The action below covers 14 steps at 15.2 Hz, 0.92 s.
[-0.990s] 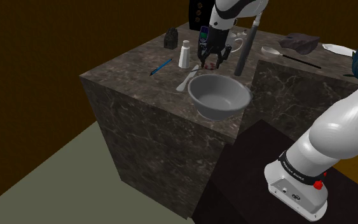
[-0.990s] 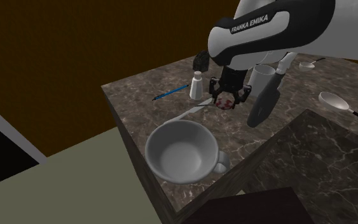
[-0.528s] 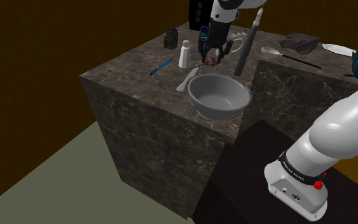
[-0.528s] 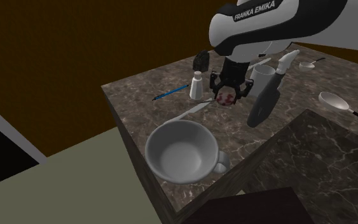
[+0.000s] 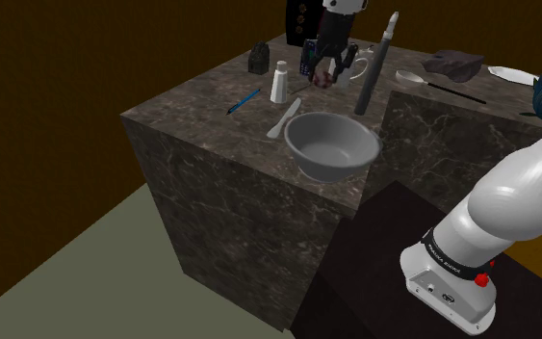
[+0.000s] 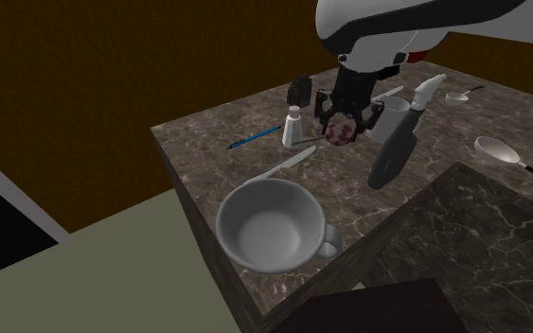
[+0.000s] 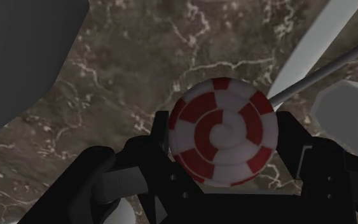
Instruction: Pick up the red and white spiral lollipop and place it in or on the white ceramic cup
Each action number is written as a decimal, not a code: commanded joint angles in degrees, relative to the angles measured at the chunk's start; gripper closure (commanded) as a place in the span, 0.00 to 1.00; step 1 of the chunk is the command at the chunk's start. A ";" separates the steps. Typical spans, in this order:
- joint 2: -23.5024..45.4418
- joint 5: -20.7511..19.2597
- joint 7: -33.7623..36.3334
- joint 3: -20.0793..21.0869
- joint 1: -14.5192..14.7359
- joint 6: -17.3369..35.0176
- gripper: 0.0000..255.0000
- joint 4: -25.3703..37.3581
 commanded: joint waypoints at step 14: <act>-0.14 -0.16 0.45 -0.09 -0.05 -11.80 1.00 11.65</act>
